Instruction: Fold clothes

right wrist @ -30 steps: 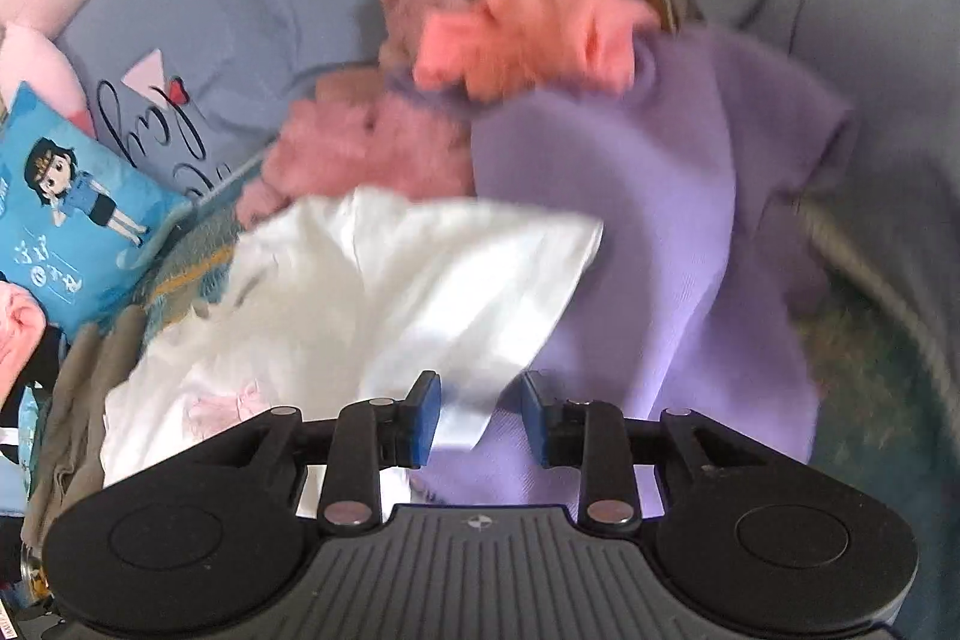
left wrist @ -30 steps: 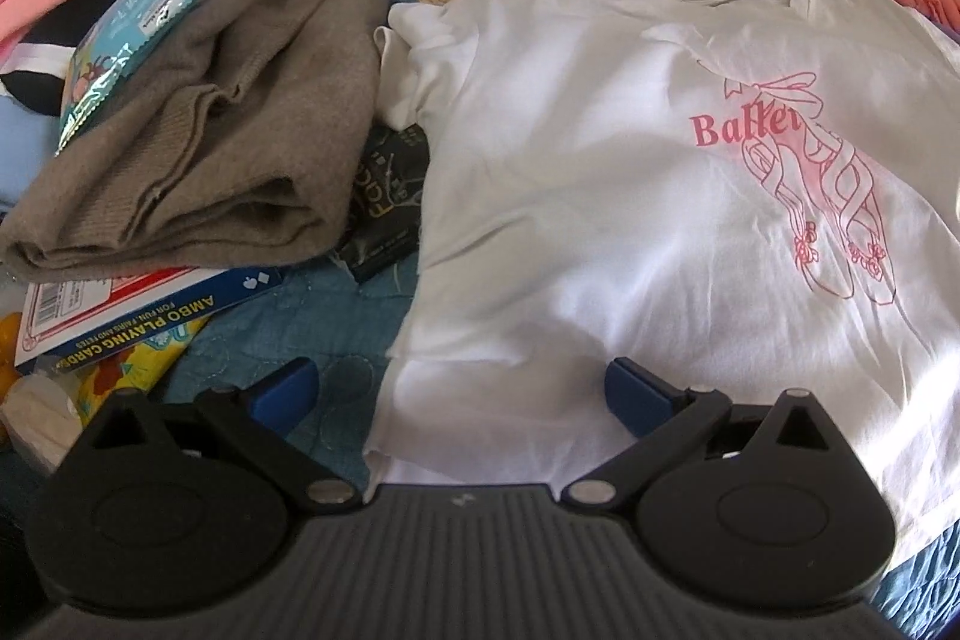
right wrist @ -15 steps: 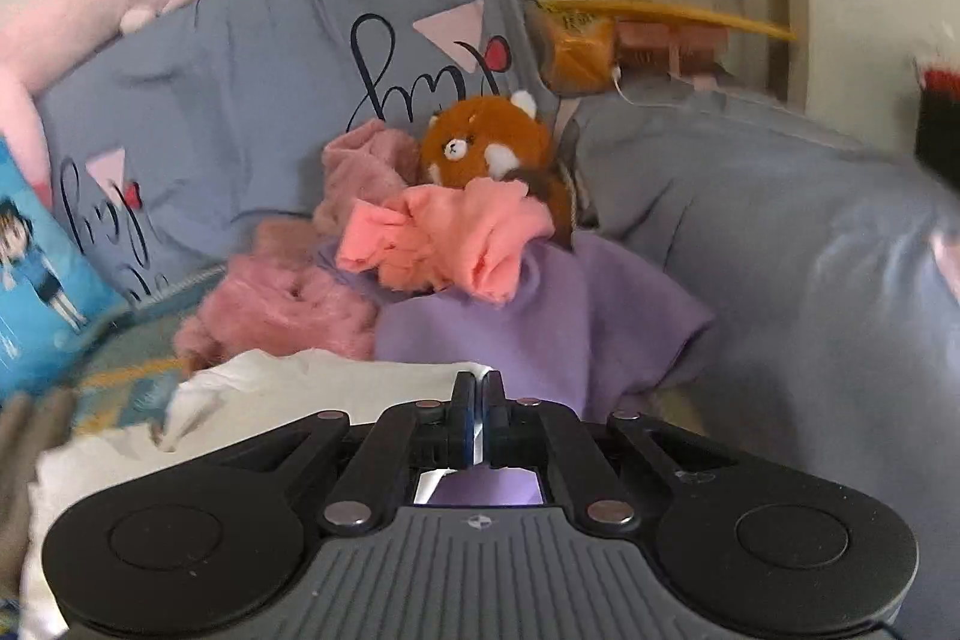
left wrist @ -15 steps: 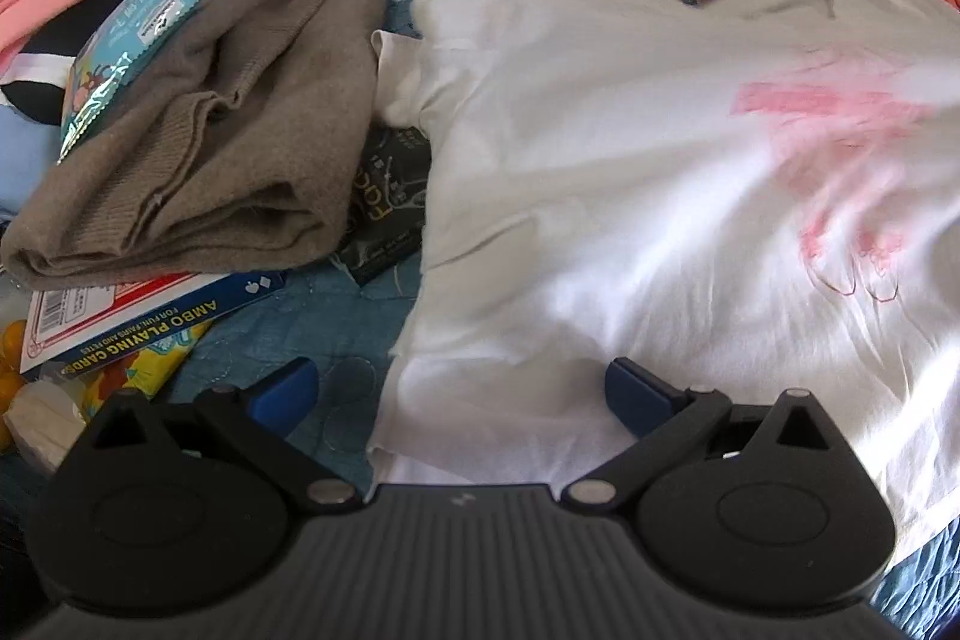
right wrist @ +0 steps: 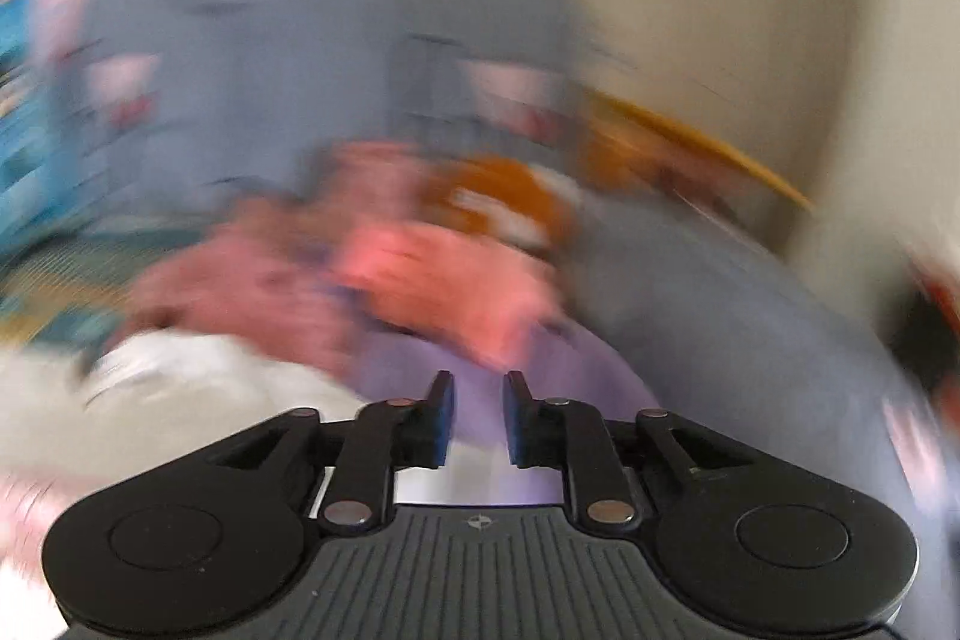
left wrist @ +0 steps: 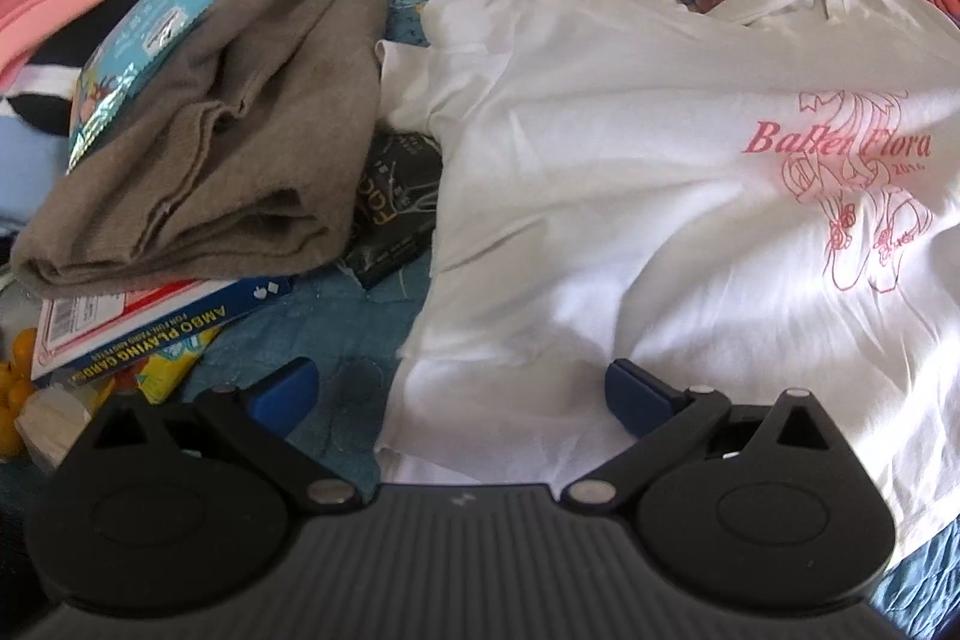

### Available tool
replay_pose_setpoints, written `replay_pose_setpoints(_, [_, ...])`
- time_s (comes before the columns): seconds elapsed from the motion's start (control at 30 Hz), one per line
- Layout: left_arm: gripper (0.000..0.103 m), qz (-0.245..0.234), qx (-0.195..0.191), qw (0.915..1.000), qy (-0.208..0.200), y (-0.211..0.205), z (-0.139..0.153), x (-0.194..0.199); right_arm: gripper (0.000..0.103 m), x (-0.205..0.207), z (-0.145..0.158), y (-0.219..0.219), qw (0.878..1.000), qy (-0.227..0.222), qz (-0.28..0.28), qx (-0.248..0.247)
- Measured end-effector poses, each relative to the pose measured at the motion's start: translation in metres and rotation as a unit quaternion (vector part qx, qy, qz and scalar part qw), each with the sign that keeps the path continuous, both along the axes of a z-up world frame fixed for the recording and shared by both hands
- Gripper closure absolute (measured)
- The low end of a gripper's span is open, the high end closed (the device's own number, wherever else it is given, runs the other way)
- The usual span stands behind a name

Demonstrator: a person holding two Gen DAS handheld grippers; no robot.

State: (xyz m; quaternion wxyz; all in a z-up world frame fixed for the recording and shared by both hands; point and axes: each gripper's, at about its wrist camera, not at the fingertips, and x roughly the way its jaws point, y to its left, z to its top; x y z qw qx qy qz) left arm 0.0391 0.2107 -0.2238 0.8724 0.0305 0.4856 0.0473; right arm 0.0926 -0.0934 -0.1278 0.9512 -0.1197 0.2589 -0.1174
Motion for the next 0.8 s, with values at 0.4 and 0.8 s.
replay_pose_setpoints(0.4, [0.000,-0.014,0.010,0.9998,0.002,-0.029,-0.001,0.001,0.082,0.135,-0.051,0.092,0.907,0.156,0.336,-0.201])
replay_pose_setpoints(0.8, [0.000,-0.027,0.028,0.9992,-0.004,-0.041,-0.019,0.041,0.099,0.189,-0.009,0.071,0.968,0.098,0.204,-0.104])
